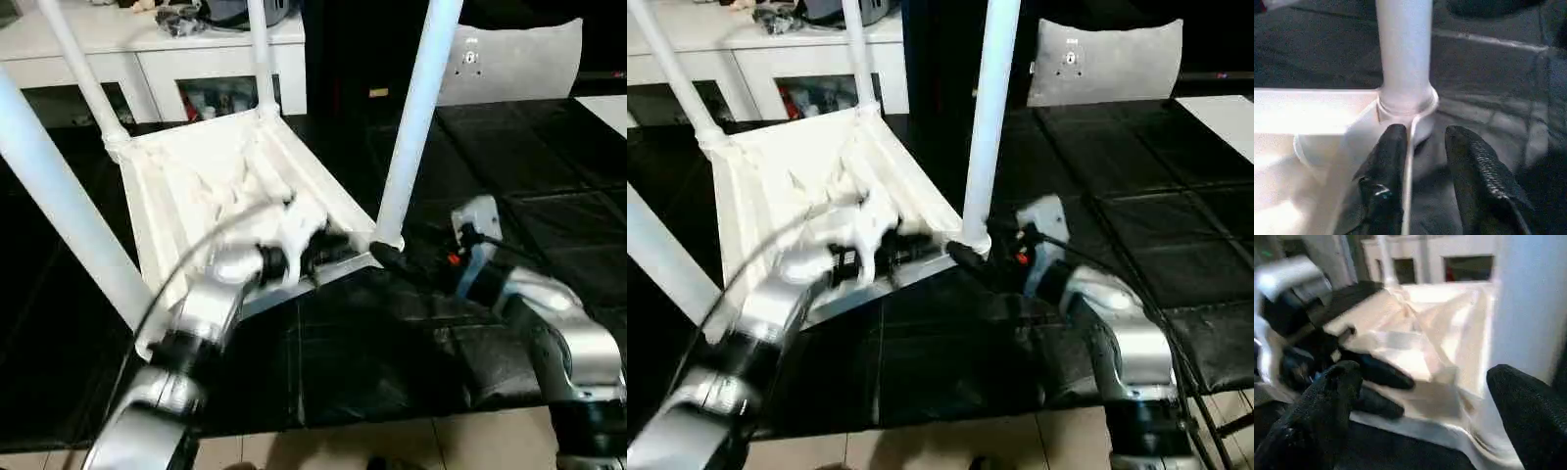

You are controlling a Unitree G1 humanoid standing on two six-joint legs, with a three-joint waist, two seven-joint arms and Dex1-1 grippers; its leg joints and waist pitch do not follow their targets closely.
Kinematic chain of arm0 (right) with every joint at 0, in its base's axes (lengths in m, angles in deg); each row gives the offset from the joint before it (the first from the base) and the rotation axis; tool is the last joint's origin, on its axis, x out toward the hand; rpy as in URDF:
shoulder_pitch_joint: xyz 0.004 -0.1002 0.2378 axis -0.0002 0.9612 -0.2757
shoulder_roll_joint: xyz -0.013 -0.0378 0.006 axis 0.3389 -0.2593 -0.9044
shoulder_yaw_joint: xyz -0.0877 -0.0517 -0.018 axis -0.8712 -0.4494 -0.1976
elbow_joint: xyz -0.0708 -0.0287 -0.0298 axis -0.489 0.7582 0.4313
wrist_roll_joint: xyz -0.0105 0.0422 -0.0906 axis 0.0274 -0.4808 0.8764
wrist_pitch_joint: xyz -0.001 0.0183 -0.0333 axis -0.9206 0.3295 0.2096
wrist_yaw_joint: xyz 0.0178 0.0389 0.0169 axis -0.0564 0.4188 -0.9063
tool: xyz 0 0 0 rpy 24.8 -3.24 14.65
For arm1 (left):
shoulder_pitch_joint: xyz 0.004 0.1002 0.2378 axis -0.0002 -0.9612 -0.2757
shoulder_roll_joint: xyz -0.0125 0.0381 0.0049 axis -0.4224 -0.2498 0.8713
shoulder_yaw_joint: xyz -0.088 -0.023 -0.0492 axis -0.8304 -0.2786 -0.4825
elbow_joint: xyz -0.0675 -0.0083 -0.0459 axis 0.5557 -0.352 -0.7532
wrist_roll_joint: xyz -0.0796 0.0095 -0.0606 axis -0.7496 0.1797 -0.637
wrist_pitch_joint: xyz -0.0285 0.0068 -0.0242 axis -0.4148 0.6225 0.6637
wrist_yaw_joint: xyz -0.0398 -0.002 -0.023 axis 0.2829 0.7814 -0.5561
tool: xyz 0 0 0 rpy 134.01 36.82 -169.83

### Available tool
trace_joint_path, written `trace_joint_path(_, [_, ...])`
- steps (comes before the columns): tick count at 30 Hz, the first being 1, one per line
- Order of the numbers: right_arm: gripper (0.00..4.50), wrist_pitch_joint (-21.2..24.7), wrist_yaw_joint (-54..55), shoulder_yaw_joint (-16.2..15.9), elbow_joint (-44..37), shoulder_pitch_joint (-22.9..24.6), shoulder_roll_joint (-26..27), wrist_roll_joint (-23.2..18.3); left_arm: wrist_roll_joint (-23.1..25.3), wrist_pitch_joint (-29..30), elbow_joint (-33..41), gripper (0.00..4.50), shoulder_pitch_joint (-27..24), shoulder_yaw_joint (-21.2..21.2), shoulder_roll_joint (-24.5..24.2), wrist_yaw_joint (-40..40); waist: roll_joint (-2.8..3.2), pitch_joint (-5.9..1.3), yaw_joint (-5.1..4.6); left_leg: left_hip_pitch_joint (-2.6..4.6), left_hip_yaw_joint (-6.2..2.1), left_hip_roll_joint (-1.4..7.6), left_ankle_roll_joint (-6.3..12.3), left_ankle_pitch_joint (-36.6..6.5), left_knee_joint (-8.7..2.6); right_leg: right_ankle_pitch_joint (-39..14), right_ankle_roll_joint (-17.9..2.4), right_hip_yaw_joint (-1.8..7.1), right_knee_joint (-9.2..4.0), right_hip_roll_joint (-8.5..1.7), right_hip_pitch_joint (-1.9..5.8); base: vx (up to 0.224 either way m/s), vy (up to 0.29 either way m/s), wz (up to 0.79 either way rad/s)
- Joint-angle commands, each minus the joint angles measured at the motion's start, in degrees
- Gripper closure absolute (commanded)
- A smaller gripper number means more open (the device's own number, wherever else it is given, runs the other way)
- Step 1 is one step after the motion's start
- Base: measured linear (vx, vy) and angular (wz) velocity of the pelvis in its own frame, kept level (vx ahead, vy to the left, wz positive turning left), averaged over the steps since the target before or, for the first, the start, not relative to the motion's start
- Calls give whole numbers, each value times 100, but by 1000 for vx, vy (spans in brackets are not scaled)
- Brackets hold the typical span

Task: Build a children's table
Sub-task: Rotate leg to tighten, then rotate table base

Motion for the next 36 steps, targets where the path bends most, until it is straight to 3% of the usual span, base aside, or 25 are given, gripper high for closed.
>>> trace_joint_path(1, [0, 80, -105, -53, -167, -87, -27, -124, -182, 210, 465, 266, -147, -66, -126, -88, -87, -443, 26, 5, 4, 83, 506, -1001, -375, -2603, -360, 245, -460, -233, 388, 0, 0, 0])
trace_joint_path(4, [0, 66, -74, -68, -123, -168, 53, -113, -457, 455, 1026, 265, -518, -142, -224, -172, -81, -449, 47, 14, -10, 109, 435, -1034, -386, -2613, -376, 257, -435, -261, 391, 0, 0, 0])
trace_joint_path(5, [0, 8, -62, -102, -41, -244, 122, -90, -635, 586, 1381, 240, -806, -186, -293, -236, -117, -440, 46, 25, 3, 99, 412, -1089, -385, -2666, -366, 258, -446, -243, 371, 0, 0, 0])
trace_joint_path(6, [0, 8, -62, -102, -41, -244, 122, -90, -635, 586, 1381, 228, -806, -186, -293, -236, -117, -440, 46, 25, 3, 99, 412, -1089, -385, -2666, -366, 258, -446, -243, 371, 0, 0, 0])
trace_joint_path(7, [0, -50, -41, -133, 48, -316, 184, -56, -747, 642, 1650, 224, -1050, -214, -358, -283, -100, -418, 26, -17, -4, 100, 430, -1045, -408, -2677, -349, 262, -446, -235, 378, 0, 0, 0])
trace_joint_path(8, [0, -184, 45, -169, 264, -458, 300, 27, -952, 770, 2131, 227, -1514, -277, -498, -402, -161, -421, 14, -6, 8, 100, 414, -1053, -400, -2731, -330, 271, -449, -241, 364, 0, 0, 0])
trace_joint_path(10, [0, -240, 122, -170, 378, -527, 355, 63, -1030, 854, 2344, 225, -1722, -312, -565, -449, -109, -416, 4, -8, -1, 106, 390, -1042, -415, -2746, -352, 276, -435, -246, 362, 0, 0, 0])
trace_joint_path(12, [0, -419, 309, -142, 660, -684, 465, 109, -1197, 1048, 2708, 183, -2066, -439, -711, -525, -134, -408, -16, 30, 11, 102, 351, -1154, -405, -2829, -319, 280, -458, -231, 332, 0, 0, 0])
trace_joint_path(14, [0, -668, 531, -81, 1139, -916, 622, 212, -1431, 1178, 3038, 186, -2465, -598, -997, -770, -106, -399, -18, 67, -11, 114, 281, -1324, -421, -2988, -333, 284, -447, -259, 305, 0, 0, 0])
trace_joint_path(16, [0, -707, 623, -47, 1280, -988, 668, 229, -1501, 1240, 3139, 186, -2584, -645, -1103, -842, -111, -364, -68, 44, -14, 91, 261, -1495, -444, -3080, -276, 271, -469, -218, 325, 0, 0, 0])
trace_joint_path(17, [0, -830, 925, 77, 1562, -1148, 746, 297, -1686, 1404, 3420, 186, -2883, -738, -1411, -1068, -122, -348, -76, 107, -9, 84, 219, -1641, -450, -3172, -266, 294, -480, -219, 293, 0, 0, 0])
trace_joint_path(18, [0, -915, 1119, 158, 1724, -1241, 761, 358, -1817, 1499, 3600, 186, -3090, -811, -1631, -1249, -138, -342, -92, 81, -26, 94, 208, -1694, -469, -3193, -279, 297, -463, -229, 307, 0, 0, 0])
trace_joint_path(19, [0, -984, 1234, 209, 1836, -1302, 767, 401, -1924, 1578, 3748, 175, -3238, -860, -1784, -1347, -113, -313, -138, 65, -56, 103, 157, -1939, -506, -3352, -252, 275, -455, -210, 323, 0, 0, 0])
trace_joint_path(20, [0, -1060, 1315, 255, 1923, -1347, 756, 437, -1984, 1665, 3845, 168, -3340, -882, -1916, -1420, -132, -283, -162, 98, -44, 95, 141, -2109, -505, -3526, -171, 260, -510, -184, 291, 0, 0, 0])
trace_joint_path(21, [0, -1125, 1352, 280, 1979, -1372, 743, 462, -2008, 1733, 3904, 159, -3397, -886, -1999, -1455, -108, -274, -168, 203, -39, 73, 75, -2323, -470, -3729, -107, 249, -566, -189, 240, 0, 0, 0])
trace_joint_path(22, [0, -1181, 1471, 348, 2095, -1419, 714, 491, -2058, 1769, 4017, 159, -3568, -960, -2151, -1560, -106, -287, -166, 242, -25, 61, 69, -2330, -457, -3708, -111, 261, -582, -183, 226, 0, 0, 0])
trace_joint_path(24, [0, -1275, 1641, 480, 2280, -1491, 648, 509, -2157, 1793, 4208, 125, -3879, -1138, -2382, -1731, -119, -275, -168, 197, -39, 60, 73, -2336, -476, -3666, -133, 260, -557, -189, 262, 0, 0, 0])
trace_joint_path(25, [0, -1275, 1641, 480, 2280, -1491, 648, 509, -2157, 1793, 4208, 117, -3879, -1138, -2382, -1731, -114, -260, -186, 216, -40, 57, 79, -2475, -478, -3785, -43, 243, -591, -165, 246, 0, 0, 0])
trace_joint_path(26, [0, -1456, 1837, 639, 2538, -1581, 564, 512, -2295, 1821, 4341, 111, -4186, -1384, -2650, -1904, -123, -260, -177, 264, -27, 49, 73, -2522, -455, -3834, -37, 242, -616, -169, 203, 0, 0, 0])
trace_joint_path(28, [0, -1534, 1947, 729, 2658, -1617, 514, 516, -2348, 1819, 4375, 92, -4329, -1524, -2782, -1998, -118, -249, -207, 209, -59, 42, 67, -2599, -463, -3939, 10, 208, -605, -188, 258, 0, 0, 0])
trace_joint_path(29, [0, -1654, 2059, 796, 2811, -1657, 467, 558, -2468, 1867, 4408, 82, -4498, -1688, -2993, -2072, -140, -241, -199, 301, -35, 17, 63, -2685, -425, -4050, 87, 188, -666, -151, 181, 0, 0, 0])
trace_joint_path(31, [0, -1697, 2091, 813, 2860, -1663, 445, 583, -2506, 1896, 4401, 72, -4572, -1783, -3085, -2119, -132, -216, -219, 274, -53, 13, 65, -2740, -439, -4110, 107, 158, -668, -143, 212, 0, 0, 0])
trace_joint_path(34, [0, -1727, 1968, 741, 2897, -1567, 347, 651, -2527, 1845, 4243, 55, -4701, -2310, -3425, -2209, -139, -185, -273, 274, -93, 17, 40, -3008, -442, -4312, 283, 57, -727, -118, 243, 0, 0, 0])
trace_joint_path(36, [0, -1580, 1674, 546, 2660, -1357, 314, 645, -2588, 1754, 4058, 28, -4499, -2598, -3495, -2189, -84, -161, -337, 371, -115, 43, 33, -3291, -442, -4233, 292, -35, -807, -101, 238, 0, 0, 0])
